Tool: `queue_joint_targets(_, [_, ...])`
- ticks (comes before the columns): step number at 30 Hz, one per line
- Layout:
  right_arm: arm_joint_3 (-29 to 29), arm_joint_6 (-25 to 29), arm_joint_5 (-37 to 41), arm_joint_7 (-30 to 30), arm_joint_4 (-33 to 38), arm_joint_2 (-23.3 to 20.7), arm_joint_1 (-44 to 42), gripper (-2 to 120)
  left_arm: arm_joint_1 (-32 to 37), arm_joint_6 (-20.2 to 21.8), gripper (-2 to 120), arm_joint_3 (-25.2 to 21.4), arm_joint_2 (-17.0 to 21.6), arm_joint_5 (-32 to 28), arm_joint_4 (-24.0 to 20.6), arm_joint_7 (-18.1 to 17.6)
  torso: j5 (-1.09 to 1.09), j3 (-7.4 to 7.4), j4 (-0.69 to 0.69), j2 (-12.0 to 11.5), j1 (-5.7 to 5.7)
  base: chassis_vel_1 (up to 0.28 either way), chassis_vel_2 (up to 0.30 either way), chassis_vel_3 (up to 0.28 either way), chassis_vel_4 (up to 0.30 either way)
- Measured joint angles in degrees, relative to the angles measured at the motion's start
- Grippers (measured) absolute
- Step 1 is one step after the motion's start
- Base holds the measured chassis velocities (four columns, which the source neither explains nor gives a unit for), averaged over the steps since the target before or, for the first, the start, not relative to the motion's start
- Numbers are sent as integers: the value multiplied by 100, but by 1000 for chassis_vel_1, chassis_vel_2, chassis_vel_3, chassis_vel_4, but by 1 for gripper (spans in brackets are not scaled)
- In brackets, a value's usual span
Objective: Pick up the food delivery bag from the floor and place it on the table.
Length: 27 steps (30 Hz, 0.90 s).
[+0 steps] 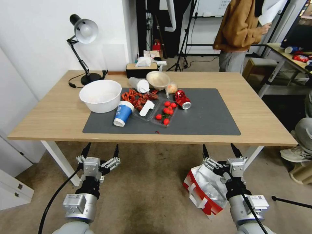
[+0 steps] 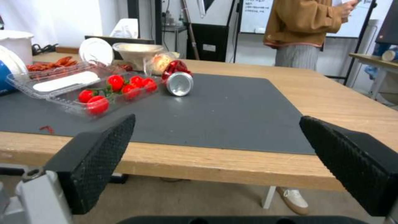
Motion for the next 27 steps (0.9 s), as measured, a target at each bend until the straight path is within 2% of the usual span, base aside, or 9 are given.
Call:
queue_joint_targets(15, [0, -15, 13, -8, 0, 0, -4, 100, 28, 34, 100, 19, -30, -71, -16, -39, 0, 0, -1, 0, 0, 0, 0, 0, 0])
queue_joint_targets(17, [11, -251, 183, -135, 1, -6, -73, 100, 201, 250, 100, 154, -214, -428, -151, -275, 0, 0, 0, 0, 1, 0, 0, 0, 0])
queue_joint_targets(18, [11, -251, 183, -135, 1, -6, -73, 100, 201, 250, 100, 154, -214, -428, -151, -275, 0, 0, 0, 0, 1, 0, 0, 0, 0])
queue_joint_targets(19, [21, -510, 359, -274, 0, -17, -166, 100, 368, 457, 100, 283, -392, -771, -275, -504, 1, 0, 0, 0, 0, 0, 0, 0, 0])
queue_joint_targets(20, [27, -526, 383, -285, 1, -16, -170, 100, 492, 605, 100, 386, -519, -1016, -363, -662, 2, 0, 0, 0, 0, 0, 0, 0, 0])
queue_joint_targets(21, [35, -638, 492, -360, 2, -26, -190, 100, 562, 657, 100, 426, -589, -1157, -412, -725, 0, -1, 4, 1, 0, 0, 0, 0, 0])
queue_joint_targets(26, [68, -1087, 876, -645, -31, -51, -300, 100, 644, 418, 100, 427, -618, -1297, -419, -670, 2, 0, -2, 1, 0, 0, 0, 0, 0])
queue_joint_targets(27, [93, -1134, 912, -701, -23, -50, -296, 100, 653, 226, 100, 449, -618, -1344, -363, -710, 0, 0, 0, 1, 0, 0, 0, 0, 0])
